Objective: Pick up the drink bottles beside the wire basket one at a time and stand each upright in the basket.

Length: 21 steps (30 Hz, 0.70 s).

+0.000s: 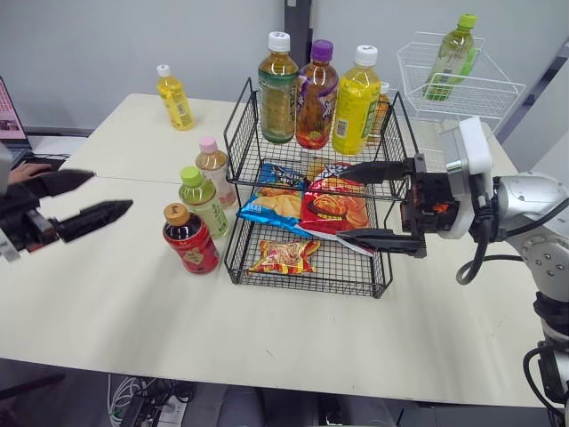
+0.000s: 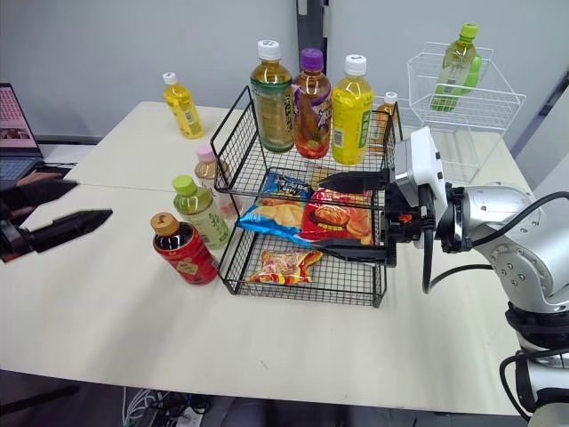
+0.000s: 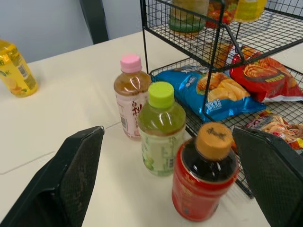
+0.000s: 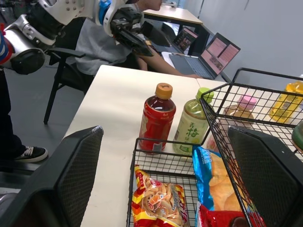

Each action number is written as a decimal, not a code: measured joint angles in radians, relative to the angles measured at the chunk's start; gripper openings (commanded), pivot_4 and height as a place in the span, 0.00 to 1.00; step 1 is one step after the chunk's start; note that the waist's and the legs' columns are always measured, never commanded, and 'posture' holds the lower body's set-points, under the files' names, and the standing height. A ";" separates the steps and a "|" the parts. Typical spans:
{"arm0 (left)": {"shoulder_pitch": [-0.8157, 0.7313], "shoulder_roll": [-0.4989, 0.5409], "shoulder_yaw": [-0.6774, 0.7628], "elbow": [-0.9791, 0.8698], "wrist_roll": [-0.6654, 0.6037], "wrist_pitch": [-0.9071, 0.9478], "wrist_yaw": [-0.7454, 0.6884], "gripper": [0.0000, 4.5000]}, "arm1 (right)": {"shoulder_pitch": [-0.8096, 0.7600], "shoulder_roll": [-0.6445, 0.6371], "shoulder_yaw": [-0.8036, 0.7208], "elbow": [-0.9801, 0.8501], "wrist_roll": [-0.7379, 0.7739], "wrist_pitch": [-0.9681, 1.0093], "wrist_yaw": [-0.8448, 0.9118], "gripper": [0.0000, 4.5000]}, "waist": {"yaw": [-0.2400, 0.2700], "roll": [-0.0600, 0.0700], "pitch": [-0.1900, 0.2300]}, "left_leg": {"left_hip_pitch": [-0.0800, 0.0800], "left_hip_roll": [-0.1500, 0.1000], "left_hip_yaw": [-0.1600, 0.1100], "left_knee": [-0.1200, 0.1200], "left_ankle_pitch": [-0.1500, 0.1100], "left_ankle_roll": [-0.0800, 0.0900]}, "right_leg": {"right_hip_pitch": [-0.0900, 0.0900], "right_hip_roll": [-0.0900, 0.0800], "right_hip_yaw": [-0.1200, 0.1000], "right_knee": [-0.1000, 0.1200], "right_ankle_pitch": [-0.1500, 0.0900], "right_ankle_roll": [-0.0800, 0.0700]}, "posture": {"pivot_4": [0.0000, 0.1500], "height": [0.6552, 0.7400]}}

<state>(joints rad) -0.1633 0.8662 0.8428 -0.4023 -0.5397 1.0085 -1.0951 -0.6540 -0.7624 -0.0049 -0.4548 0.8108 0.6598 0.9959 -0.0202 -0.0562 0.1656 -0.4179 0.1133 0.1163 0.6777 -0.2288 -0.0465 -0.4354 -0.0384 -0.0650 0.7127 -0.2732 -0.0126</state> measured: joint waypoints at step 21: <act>0.033 -0.304 -0.327 -0.195 0.008 -0.129 0.594 1.00 | -0.009 0.017 0.009 0.014 -0.014 0.015 0.002 1.00 | 0.006 -0.001 0.000 | 0.002 0.000 -0.004 0.000 0.000 0.000 | 0.005 0.001 0.000 -0.003 0.000 0.000 | 1.00 0.70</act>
<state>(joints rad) -0.1301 0.5619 0.5154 -0.5969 -0.5319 0.8793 -0.5008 -0.6634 -0.7451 0.0036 -0.4408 0.7969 0.6747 0.9975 -0.0139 -0.0568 0.1652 -0.4156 0.1130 0.1127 0.6773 -0.2288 -0.0464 -0.4301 -0.0378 -0.0646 0.7101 -0.2734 -0.0130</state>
